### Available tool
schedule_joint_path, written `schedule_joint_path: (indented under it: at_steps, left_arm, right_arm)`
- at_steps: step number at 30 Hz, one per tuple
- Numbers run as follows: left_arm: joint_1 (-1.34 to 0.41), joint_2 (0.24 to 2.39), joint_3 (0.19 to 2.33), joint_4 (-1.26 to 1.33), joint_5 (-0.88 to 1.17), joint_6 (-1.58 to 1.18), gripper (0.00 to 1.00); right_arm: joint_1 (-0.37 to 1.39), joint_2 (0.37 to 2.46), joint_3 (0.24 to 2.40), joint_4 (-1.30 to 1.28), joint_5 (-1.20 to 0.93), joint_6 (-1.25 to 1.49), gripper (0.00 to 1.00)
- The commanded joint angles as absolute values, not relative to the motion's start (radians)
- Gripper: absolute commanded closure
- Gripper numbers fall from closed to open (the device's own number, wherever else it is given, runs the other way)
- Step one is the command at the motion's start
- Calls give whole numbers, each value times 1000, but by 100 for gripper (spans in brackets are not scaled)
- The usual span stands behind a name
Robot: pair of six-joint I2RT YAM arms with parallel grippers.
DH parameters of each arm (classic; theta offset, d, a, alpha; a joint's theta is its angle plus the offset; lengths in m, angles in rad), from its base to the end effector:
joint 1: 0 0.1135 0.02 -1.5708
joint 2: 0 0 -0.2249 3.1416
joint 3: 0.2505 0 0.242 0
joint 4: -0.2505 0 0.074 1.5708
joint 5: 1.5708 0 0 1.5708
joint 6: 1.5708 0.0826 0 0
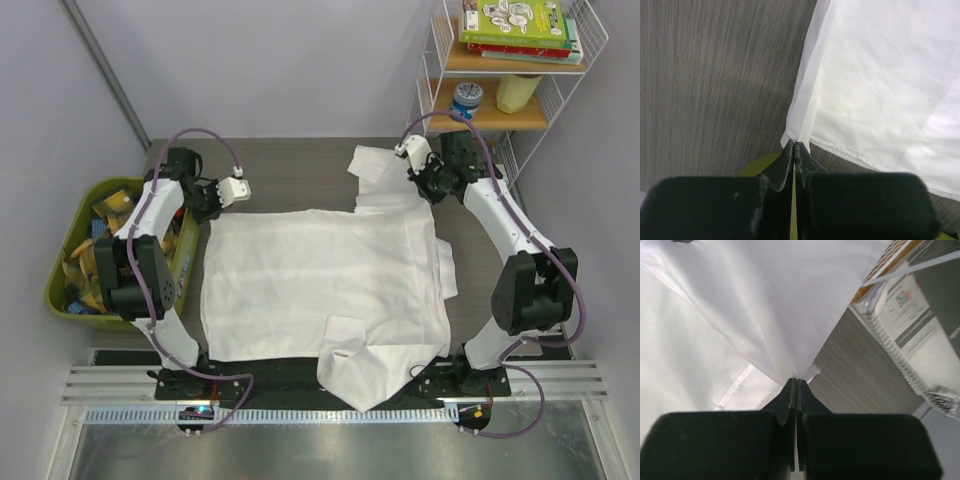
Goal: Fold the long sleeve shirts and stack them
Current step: Fold the shirt
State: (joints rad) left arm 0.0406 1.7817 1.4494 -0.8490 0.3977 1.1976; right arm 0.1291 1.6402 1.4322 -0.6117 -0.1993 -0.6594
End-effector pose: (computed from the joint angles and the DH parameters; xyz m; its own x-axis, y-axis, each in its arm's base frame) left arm 0.3663 -0.0171 0.1747 -0.2350 0.8497 -0.4721 0.9006 0.3730 0.2230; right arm 0.3778 0.0655 0.2349 -0.4135 -0.6592 -0.6280 -0.6497 0.6969 -0.3037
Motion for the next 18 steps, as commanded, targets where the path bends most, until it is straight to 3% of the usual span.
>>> schedule_joint_path:
  at_steps: [1, 10, 18]
  left_arm:
    - [46, 1678, 1381, -877, 420, 1290, 100]
    - [49, 1601, 1192, -870, 359, 1387, 100]
    - [38, 1676, 1141, -831, 311, 1324, 98]
  right_arm:
    - [129, 1553, 1355, -660, -232, -681, 99]
    - [132, 1462, 1181, -687, -249, -703, 99]
    - [144, 1561, 1127, -654, -216, -689, 99]
